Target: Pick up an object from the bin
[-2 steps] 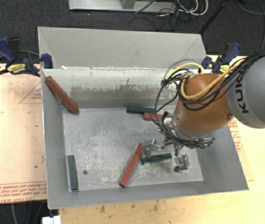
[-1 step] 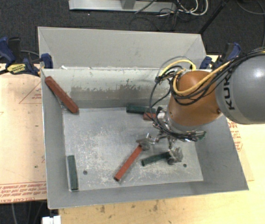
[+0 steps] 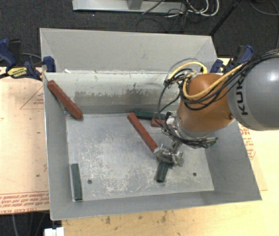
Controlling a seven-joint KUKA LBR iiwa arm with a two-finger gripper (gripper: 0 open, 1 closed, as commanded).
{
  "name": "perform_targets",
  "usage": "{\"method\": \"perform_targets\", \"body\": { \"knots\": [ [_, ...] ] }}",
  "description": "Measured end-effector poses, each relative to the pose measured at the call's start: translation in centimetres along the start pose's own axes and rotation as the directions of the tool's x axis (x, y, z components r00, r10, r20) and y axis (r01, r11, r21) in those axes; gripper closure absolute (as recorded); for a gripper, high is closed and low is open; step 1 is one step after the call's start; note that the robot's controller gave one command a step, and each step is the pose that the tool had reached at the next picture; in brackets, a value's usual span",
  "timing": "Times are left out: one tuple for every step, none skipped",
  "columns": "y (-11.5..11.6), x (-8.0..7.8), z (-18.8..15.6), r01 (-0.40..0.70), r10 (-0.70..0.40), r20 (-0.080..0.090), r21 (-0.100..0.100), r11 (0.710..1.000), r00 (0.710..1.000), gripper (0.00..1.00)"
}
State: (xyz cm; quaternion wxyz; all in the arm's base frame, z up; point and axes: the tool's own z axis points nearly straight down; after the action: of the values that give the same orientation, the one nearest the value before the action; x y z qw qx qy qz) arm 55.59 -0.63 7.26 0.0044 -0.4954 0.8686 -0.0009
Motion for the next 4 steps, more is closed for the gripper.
{"method": "perform_targets", "body": {
  "knots": [
    [0.8, 1.4, -13.5, 0.327, -0.327, -0.001, -0.001, 0.945, 0.945, 1.00],
    [3.3, 3.4, -9.2, 0.153, -0.153, -0.005, -0.011, 0.988, 0.988, 1.00],
    [3.2, 3.3, -9.3, 0.154, -0.154, -0.004, -0.008, 0.988, 0.988, 0.00],
    [2.7, -4.7, 0.3, 0.205, -0.205, 0.000, -0.011, 0.979, 0.979, 0.00]
  ]
}}
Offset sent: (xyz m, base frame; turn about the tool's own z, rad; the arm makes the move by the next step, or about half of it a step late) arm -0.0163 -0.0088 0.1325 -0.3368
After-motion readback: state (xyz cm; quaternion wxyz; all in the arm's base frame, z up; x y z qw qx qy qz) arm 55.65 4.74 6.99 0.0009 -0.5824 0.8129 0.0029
